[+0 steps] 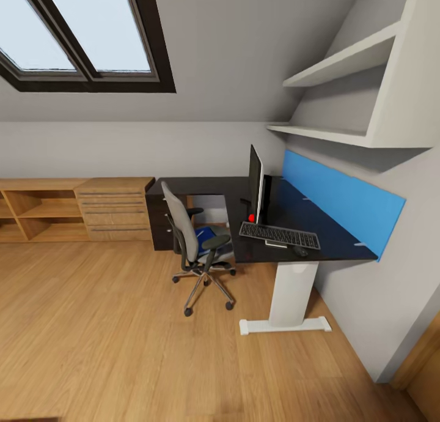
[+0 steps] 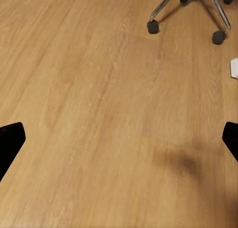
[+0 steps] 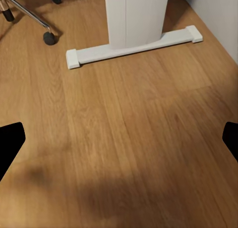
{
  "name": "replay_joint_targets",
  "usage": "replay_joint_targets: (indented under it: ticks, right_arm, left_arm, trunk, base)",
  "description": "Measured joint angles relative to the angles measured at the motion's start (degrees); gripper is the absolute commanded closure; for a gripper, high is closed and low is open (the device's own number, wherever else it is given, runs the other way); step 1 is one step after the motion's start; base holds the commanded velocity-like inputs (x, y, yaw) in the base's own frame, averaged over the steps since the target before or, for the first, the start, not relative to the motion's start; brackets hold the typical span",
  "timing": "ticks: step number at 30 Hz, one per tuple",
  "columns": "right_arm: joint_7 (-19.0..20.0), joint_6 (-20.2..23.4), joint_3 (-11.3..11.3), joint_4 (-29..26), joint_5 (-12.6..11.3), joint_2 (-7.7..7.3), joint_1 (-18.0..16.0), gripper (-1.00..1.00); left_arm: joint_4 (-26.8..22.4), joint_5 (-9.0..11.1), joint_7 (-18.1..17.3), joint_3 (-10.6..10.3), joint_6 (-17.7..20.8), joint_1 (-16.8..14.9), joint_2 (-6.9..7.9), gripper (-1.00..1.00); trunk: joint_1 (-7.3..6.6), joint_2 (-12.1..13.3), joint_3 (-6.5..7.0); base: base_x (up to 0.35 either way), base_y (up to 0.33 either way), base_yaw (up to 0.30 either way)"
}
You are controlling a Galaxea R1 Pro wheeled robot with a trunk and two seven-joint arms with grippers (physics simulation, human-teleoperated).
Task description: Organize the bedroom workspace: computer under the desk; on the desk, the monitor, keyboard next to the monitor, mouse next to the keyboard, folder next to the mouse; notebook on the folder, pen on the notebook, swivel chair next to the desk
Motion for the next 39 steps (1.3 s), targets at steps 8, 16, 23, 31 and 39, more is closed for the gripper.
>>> replay_joint_targets:
  ticks: [8,16,23,31,39]
  right_arm:
    - [-0.03,-0.02,-0.06,-0.01,0.01,0.09,0.00,-1.00]
    - [-0.04,-0.02,-0.07,0.01,0.01,0.10,0.00,-1.00]
    - [-0.04,-0.02,-0.07,0.02,0.01,0.10,0.00,-1.00]
    - [-0.04,-0.01,-0.07,0.03,0.01,0.10,0.02,-1.00]
    - [-0.04,-0.02,-0.07,0.03,0.01,0.08,0.00,-1.00]
  left_arm:
    - [0.06,-0.18,-0.11,-0.20,-0.16,0.00,0.00,-1.00]
    - [0.07,-0.38,0.00,-0.33,-0.17,0.00,-0.01,-1.00]
    - [0.10,-0.47,-0.01,-0.34,-0.11,0.00,0.05,-1.00]
    - [0.25,-0.46,-0.06,-0.38,-0.06,0.00,0.15,-1.00]
    - [0.40,-0.51,-0.16,-0.41,-0.01,0.00,0.17,-1.00]
  trunk:
    - [1.76,-3.21,-1.44]
    - [3.52,-6.42,-2.87]
    - [5.05,-9.23,-4.13]
    - [6.60,-12.05,-5.39]
    - [6.60,-12.05,-5.39]
  base:
    - [0.000,0.000,0.000]
    - [0.000,0.000,0.000]
    - [0.000,0.000,0.000]
    - [0.000,0.000,0.000]
    - [0.000,0.000,0.000]
